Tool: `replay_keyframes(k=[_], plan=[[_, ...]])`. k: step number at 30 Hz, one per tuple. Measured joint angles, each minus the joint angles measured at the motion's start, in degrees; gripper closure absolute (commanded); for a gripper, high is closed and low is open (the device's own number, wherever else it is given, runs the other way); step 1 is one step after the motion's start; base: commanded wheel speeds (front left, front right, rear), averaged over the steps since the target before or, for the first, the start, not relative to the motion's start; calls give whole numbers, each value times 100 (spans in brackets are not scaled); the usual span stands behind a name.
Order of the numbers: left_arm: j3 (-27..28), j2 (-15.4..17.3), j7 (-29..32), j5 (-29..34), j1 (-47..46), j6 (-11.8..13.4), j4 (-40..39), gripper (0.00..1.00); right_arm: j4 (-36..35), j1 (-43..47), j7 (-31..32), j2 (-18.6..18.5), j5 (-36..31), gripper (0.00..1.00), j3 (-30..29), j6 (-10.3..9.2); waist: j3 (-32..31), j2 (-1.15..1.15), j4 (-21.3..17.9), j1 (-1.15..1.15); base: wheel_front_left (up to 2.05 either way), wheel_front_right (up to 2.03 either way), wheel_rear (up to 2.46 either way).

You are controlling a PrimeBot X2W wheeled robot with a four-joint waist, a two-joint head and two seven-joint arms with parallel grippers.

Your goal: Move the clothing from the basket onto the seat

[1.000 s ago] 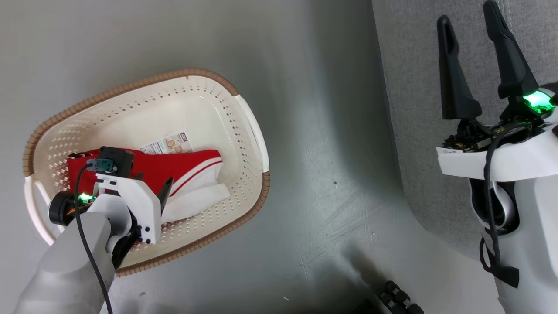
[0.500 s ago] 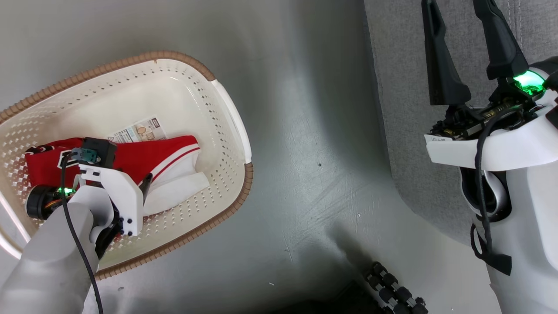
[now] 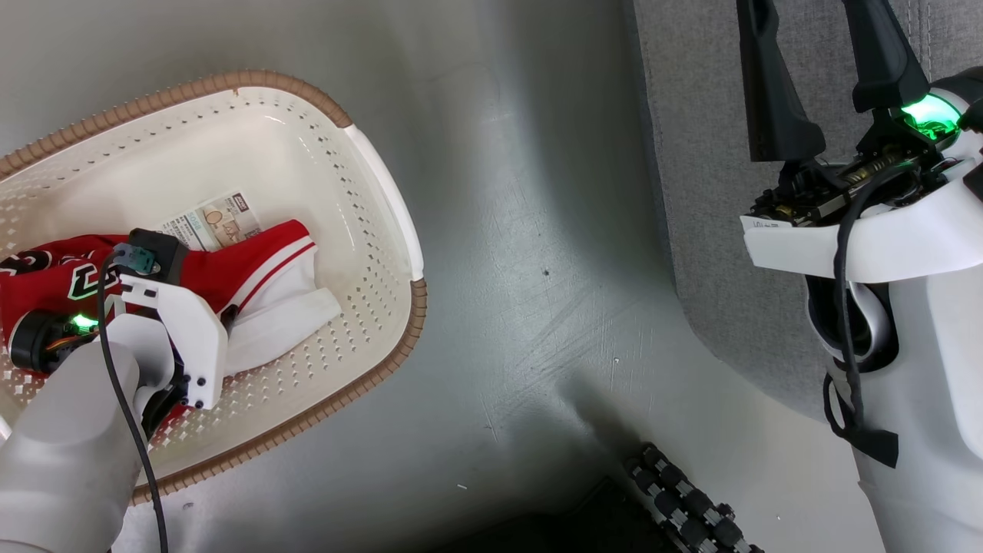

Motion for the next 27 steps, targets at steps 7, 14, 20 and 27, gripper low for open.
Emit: replay_keyframes(k=[7, 14, 20, 27], plan=[[-74, -16, 124, 1, -87, -16, 127, 11, 49, -113, 0, 7, 3, 0, -10, 0, 49, 0, -47, 0, 0, 0, 0], [-90, -80, 119, -27, -115, -18, 154, 100, 104, -116, 0, 18, 3, 0, -20, 0, 28, 0, -42, 0, 0, 0, 0], [-109, -165, 62, -167, -168, -18, 162, 100, 136, -118, 0, 21, 2, 0, -37, 0, -24, 0, -25, 0, 0, 0, 0], [-116, -246, -30, -426, -168, -18, 3, 100, 138, -153, 0, 25, -4, 0, -74, 0, -92, 0, -12, 0, 0, 0, 0]])
